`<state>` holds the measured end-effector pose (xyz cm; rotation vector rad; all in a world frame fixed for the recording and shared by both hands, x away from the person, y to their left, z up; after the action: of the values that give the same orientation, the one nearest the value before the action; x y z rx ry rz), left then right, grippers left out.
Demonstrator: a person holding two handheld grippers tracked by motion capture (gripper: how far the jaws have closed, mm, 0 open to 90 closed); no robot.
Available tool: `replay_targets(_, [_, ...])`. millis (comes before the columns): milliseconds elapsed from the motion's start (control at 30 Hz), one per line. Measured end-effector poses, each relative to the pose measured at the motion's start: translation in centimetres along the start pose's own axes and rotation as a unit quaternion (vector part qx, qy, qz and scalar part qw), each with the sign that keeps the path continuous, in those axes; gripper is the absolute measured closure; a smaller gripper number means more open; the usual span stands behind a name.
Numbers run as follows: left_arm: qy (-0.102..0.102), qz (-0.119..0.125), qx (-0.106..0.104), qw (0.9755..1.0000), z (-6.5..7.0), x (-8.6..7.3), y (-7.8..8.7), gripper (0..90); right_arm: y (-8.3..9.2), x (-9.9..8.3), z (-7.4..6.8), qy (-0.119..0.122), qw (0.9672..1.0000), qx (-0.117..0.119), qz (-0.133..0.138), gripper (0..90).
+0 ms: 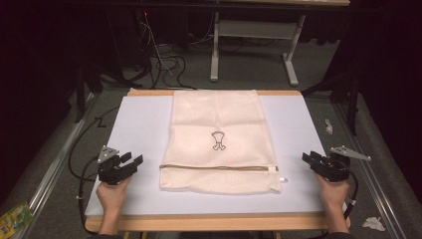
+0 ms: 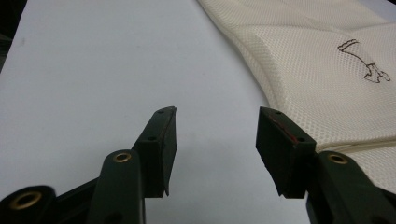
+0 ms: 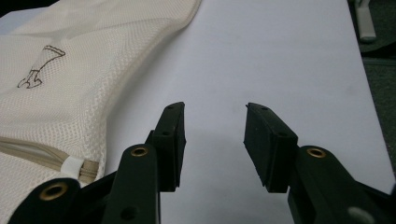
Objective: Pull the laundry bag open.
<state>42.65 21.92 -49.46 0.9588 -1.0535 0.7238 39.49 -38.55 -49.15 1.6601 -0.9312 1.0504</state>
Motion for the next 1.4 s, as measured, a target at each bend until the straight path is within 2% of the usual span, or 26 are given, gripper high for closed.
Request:
replay_targets(233, [0.003, -0.001, 0.002, 1.0000, 0.0, -0.3, -0.5, 48.2, -0.5, -0.6, 0.3, -0.009, 0.9999, -0.002, -0.004, 59.1])
replay_targets(500, [0.005, -0.006, 0.005, 1.0000, 0.0, -0.6, -1.3, 48.2, -1.0, -0.9, 0.2, -0.004, 0.9999, -0.007, -0.010, 59.1])
replay_targets(733, [0.000, -0.011, 0.014, 0.9998, -0.2, -1.0, -2.0, 48.2, -1.6, -1.1, 0.2, 0.014, 0.9997, -0.013, -0.017, 59.0])
replay_targets(933, [-0.010, -0.008, 0.027, 0.9996, -0.4, -1.1, -2.3, 48.3, -1.8, -1.4, 0.1, 0.018, 0.9994, -0.018, -0.025, 58.7])
replay_targets(1033, [-0.015, -0.012, 0.030, 0.9994, -0.4, -1.4, -2.5, 48.3, -2.0, -1.4, 0.2, 0.028, 0.9991, -0.019, -0.025, 58.8])
replay_targets(1233, [-0.022, -0.017, 0.036, 0.9990, -0.6, -1.6, -2.7, 48.2, -2.4, -1.7, -0.1, 0.029, 0.9987, -0.025, -0.034, 58.7])
replay_targets(1400, [-0.023, -0.017, 0.040, 0.9988, -0.6, -1.7, -2.9, 48.3, -2.7, -1.8, -0.3, 0.043, 0.9980, -0.026, -0.039, 58.7])
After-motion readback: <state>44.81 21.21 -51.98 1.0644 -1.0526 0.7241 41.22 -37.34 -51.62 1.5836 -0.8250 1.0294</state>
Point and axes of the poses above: each handheld gripper's, and its own axes: y roughly backward along the jaws, x roughly out of its top, z roughly to its right, the point moved 7 cm from there along -y, roughly forward along the jaws, and after that the axes turned 15 degrees about z, right-handed, at the moved point
